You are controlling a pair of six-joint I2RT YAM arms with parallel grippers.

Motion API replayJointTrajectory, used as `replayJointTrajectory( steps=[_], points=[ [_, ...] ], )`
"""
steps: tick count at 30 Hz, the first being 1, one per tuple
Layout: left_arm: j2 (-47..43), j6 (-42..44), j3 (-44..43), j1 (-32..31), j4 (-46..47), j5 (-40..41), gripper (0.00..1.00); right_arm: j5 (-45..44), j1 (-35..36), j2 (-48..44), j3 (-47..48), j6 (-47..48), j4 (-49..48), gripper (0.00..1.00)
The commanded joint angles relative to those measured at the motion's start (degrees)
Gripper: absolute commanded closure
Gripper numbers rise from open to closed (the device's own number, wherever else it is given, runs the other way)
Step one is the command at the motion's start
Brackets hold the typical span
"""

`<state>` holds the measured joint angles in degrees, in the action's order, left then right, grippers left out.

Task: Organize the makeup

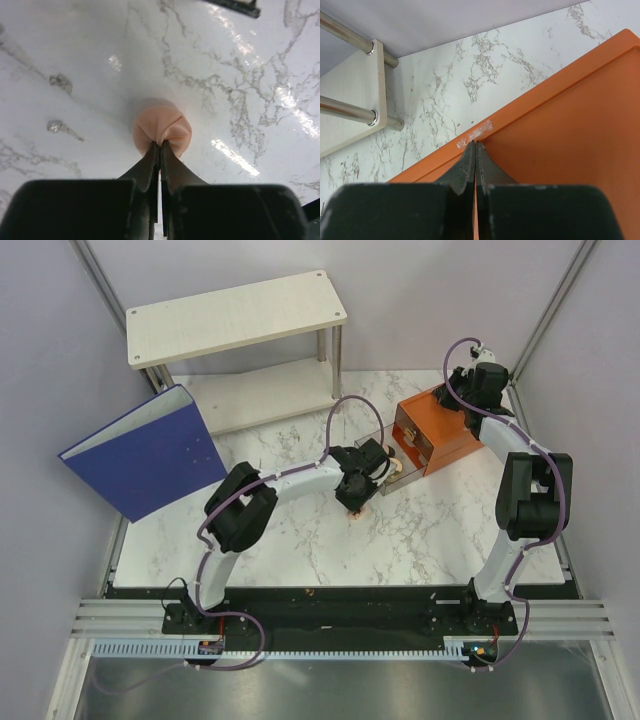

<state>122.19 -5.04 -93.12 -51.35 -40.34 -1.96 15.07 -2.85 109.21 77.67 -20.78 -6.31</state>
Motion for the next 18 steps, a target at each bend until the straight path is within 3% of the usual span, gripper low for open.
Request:
replayJointTrajectory(
  steps=[1, 5, 12, 18],
  points=[
    [-5.6, 0.9, -1.0, -0.1, -2.7, 7.4, 0.98, -1.3, 0.7, 8.7, -7.0, 2.5, 26.5, 1.00],
    [-6.2, -1.0, -6.7, 1.0, -3.3, 13.2, 0.98, -1.3, 0.8, 8.6, -7.0, 2.5, 26.5, 1.00],
    [-0.1, -1.1, -25.5, 2.7, -5.3, 10.8, 0.98, -1.0, 0.8, 8.7, -7.0, 2.6, 26.7, 1.00],
    [7.7, -4.0, -38.9, 4.9, -6.3, 2.5, 0.80, -1.1, 0.8, 8.6, -7.1, 2.4, 26.8, 1.00]
  ],
)
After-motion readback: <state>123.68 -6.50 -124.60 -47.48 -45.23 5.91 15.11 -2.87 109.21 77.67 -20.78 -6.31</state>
